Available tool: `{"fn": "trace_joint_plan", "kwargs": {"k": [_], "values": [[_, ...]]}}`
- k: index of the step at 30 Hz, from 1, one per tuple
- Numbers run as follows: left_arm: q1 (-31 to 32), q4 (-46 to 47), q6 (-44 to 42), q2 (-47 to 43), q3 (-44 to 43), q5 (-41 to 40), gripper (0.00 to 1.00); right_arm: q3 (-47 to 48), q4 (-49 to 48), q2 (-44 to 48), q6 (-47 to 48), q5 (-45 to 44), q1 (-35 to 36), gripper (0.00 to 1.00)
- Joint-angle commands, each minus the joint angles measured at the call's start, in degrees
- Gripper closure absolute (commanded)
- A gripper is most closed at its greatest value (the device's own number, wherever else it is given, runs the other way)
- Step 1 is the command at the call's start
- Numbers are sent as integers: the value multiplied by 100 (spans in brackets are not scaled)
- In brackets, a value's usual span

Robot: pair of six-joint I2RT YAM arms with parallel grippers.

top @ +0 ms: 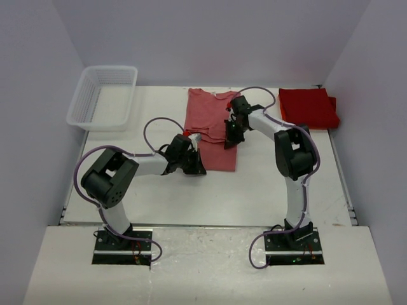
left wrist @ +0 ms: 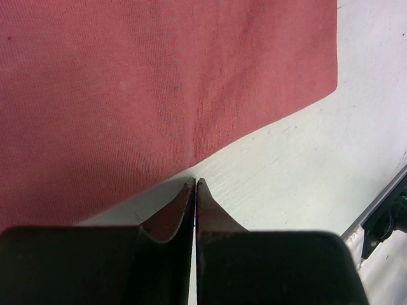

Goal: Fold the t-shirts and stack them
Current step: Fold the folded rectangular tshirt in 1/3 of the way

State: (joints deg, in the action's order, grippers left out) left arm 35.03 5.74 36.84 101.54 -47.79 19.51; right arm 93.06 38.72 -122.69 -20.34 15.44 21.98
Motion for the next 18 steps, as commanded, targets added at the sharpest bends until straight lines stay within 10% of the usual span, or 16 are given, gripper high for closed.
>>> {"fn": "trace_joint_plan", "kwargs": {"k": [1, 12, 18], "values": [[31, -73, -124, -213, -81, 0, 100, 380, 145, -149, -119, -85, 43, 100], [127, -82, -125, -204, -20, 9, 100, 4620, 1497, -2310, 170, -341, -123, 100], [171, -82, -124, -319, 94, -43, 100, 3226, 534, -1190, 250, -261, -124, 100]]}}
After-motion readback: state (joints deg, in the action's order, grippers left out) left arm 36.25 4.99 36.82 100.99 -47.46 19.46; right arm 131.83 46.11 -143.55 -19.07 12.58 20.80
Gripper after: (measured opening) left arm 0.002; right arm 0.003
